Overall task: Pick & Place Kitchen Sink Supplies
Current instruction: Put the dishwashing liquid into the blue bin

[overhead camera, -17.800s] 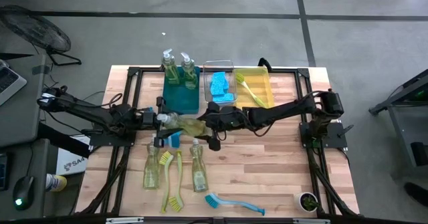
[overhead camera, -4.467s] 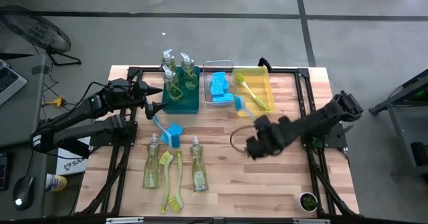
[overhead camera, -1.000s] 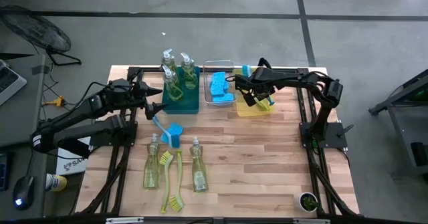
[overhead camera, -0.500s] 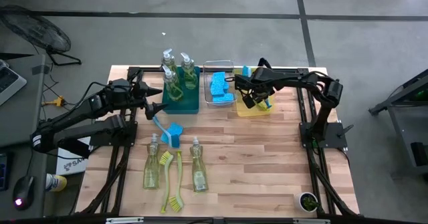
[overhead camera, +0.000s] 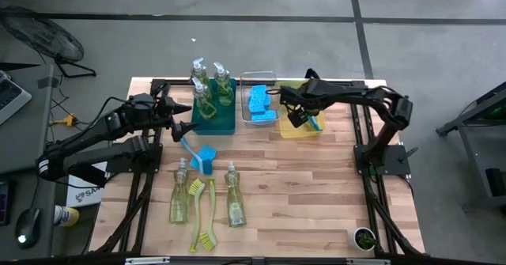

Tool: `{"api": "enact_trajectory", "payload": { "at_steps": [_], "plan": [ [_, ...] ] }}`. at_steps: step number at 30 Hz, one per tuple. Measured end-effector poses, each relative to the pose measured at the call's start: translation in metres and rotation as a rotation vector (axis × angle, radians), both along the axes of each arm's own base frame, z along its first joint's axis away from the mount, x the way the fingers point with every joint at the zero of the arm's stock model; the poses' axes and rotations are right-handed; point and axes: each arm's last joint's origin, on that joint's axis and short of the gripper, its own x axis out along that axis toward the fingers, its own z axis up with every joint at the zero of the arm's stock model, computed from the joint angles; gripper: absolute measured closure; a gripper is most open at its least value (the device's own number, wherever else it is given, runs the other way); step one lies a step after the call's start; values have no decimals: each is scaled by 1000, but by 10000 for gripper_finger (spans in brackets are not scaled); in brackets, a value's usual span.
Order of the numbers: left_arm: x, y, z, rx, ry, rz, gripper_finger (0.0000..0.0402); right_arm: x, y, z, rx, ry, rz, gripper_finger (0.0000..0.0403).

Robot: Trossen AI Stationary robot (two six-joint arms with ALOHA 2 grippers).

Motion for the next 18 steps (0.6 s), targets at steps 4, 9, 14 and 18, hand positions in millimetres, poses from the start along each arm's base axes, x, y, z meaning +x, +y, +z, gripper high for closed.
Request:
{"api": "enact_trajectory", "payload": {
  "at_steps": [4, 9, 14, 18],
  "plan": [
    [0, 0, -1, -4, 11, 4, 7, 0, 14, 22, -51, -124, 38, 144],
    [-1, -1, -2, -15, 21, -9, 7, 6, 39, 44, -104, -291, 125, 144],
    [-2, -2, -6, -46, 53, -35, 7, 12, 63, 54, -117, -384, 201, 144],
    [-4, -5, -8, -76, 69, -79, 7, 17, 81, 55, -107, -406, 263, 144]
  ]
}}
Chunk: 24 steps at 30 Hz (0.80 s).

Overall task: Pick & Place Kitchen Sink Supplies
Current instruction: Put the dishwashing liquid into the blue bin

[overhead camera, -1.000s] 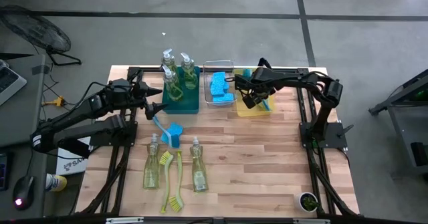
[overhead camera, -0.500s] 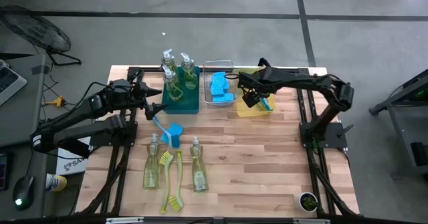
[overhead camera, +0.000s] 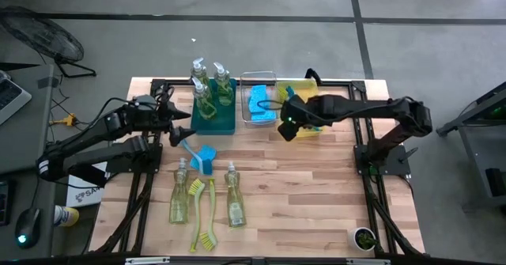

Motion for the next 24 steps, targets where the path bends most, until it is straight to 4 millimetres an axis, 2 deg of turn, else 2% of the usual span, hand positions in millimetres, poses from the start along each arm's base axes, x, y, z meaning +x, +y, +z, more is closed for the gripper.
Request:
{"api": "enact_trajectory", "payload": {
  "at_steps": [10, 24],
  "plan": [
    [-12, -8, 0, -74, -36, -30, 7, 4, 34, 1, -4, -43, 19, 144],
    [-17, -11, -1, -89, -38, -22, 7, 5, 57, 1, 32, -92, 21, 144]
  ]
}}
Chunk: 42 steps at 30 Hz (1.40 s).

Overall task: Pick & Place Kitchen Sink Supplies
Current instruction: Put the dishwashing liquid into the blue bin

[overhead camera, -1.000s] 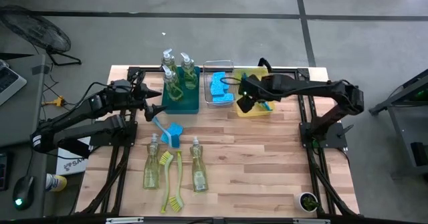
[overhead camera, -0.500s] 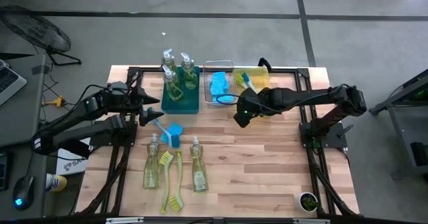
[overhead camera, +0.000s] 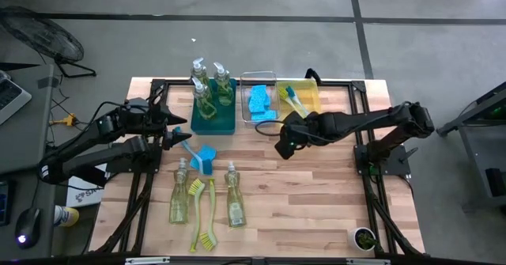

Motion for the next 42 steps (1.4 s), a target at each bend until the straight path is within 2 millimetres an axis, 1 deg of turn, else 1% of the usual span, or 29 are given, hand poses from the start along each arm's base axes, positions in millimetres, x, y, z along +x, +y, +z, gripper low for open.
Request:
{"api": "enact_trajectory", "payload": {
  "at_steps": [8, 11, 14, 18, 21, 24, 28, 31, 34, 36, 38, 42],
  "plan": [
    [0, 0, 0, 1, 0, 1, 7, 8, 10, 4, 19, -89, 48, 144],
    [0, 0, 0, -4, -3, -8, 7, 9, 12, 4, 9, -86, 87, 144],
    [1, -1, 0, -52, -16, -4, 7, 8, 11, 3, -17, -67, 93, 144],
    [4, 1, 0, -115, -14, 22, 7, 6, 1, 4, -138, -51, 22, 144],
    [6, 3, -5, -153, 33, 52, 7, 5, -10, 6, -246, -53, -55, 144],
    [7, 5, -9, -200, 87, 116, 7, 4, -21, 7, -309, -39, -103, 144],
    [6, 5, -18, -296, 184, 166, 7, 0, -30, 6, -359, 21, -122, 144],
    [2, 2, -25, -381, 260, 203, 7, -4, -33, 5, -383, 52, -151, 144],
    [-1, -1, -29, -463, 301, 224, 7, -6, -34, 4, -400, 71, -167, 144],
    [0, -4, -26, -512, 278, 204, 7, -7, -32, -2, -409, 80, -164, 144],
    [3, -7, -18, -523, 231, 181, 7, -11, -31, -14, -416, 117, -157, 144],
    [18, -10, 5, -459, 5, 122, 7, -16, -31, -52, -403, 126, -166, 144]
  ]
}}
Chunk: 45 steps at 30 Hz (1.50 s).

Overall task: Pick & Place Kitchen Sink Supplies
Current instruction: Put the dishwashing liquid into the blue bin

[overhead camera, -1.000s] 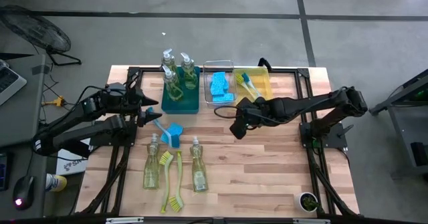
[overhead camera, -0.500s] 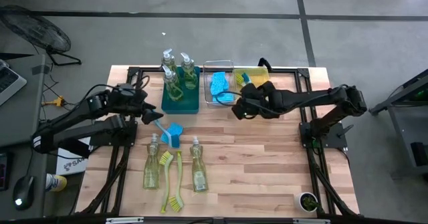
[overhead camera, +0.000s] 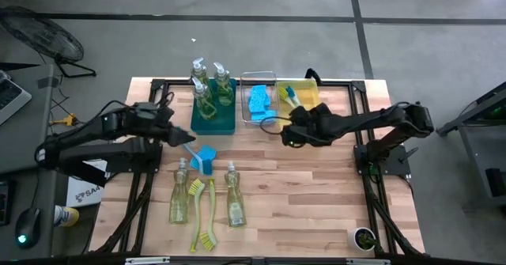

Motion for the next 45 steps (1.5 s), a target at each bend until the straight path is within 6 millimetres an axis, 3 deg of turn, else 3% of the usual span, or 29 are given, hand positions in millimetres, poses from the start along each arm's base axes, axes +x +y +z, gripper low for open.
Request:
{"api": "enact_trajectory", "payload": {
  "at_steps": [3, 6, 12, 17, 22, 26, 34, 41, 45],
  "plan": [
    [19, -4, 14, 63, -147, -13, 7, -6, 0, -27, 28, -1, 5, 144],
    [47, -13, 16, 86, -179, -42, 7, -8, 2, -41, 116, -25, 26, 144],
    [106, -56, -1, 88, -156, -140, 7, -9, 12, -44, 205, -43, 53, 144],
    [131, -102, -6, 112, -41, -142, 7, -7, 29, -44, 280, -69, 115, 144],
    [126, -136, 4, 141, 139, -64, 7, -11, 49, -41, 299, -61, 192, 144],
    [104, -144, 13, 133, 312, 74, 7, -19, 67, -37, 307, -39, 249, 144],
    [74, -134, 7, 0, 603, 301, 7, -47, 95, -26, 186, 9, 294, 144],
    [79, -124, -2, -78, 778, 392, 7, -75, 111, -25, 71, 71, 261, 144],
    [89, -114, -6, -89, 836, 401, 7, -86, 123, -35, 71, 38, 283, 144]
  ]
}}
